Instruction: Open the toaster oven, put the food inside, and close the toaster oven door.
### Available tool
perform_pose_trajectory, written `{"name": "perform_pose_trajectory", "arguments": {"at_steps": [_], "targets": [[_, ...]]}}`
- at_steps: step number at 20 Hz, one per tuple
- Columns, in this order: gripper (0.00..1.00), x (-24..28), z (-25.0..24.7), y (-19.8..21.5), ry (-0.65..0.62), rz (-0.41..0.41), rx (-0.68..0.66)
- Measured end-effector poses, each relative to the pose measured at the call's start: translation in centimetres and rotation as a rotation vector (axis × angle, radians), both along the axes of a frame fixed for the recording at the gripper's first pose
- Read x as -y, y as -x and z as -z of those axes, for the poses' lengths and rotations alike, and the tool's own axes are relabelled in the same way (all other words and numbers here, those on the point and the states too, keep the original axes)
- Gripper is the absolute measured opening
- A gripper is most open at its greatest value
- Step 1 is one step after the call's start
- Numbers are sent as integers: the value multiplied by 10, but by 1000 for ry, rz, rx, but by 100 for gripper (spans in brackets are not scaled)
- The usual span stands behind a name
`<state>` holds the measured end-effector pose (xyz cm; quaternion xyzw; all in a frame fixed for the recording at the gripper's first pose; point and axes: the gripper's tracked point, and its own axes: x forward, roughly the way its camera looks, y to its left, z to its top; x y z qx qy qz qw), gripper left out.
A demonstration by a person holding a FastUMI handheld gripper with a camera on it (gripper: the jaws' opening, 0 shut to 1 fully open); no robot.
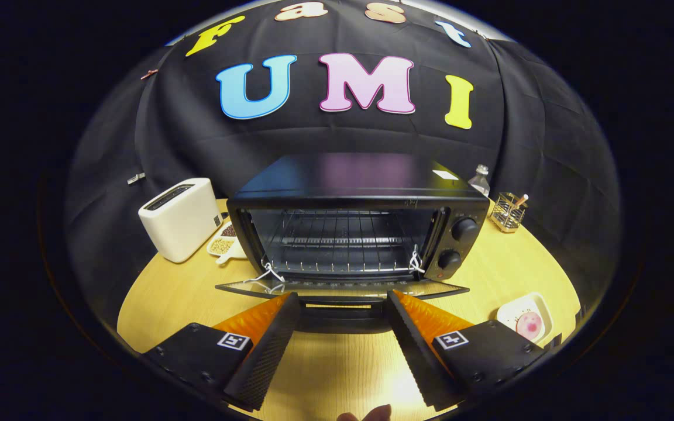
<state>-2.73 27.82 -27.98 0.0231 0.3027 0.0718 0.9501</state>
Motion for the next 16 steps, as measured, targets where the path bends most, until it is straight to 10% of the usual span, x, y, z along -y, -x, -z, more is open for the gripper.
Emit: {"name": "perform_pose_trajectory", "arguments": {"at_steps": [16], "targets": [[99, 10, 61, 56, 8, -55, -202]]}}
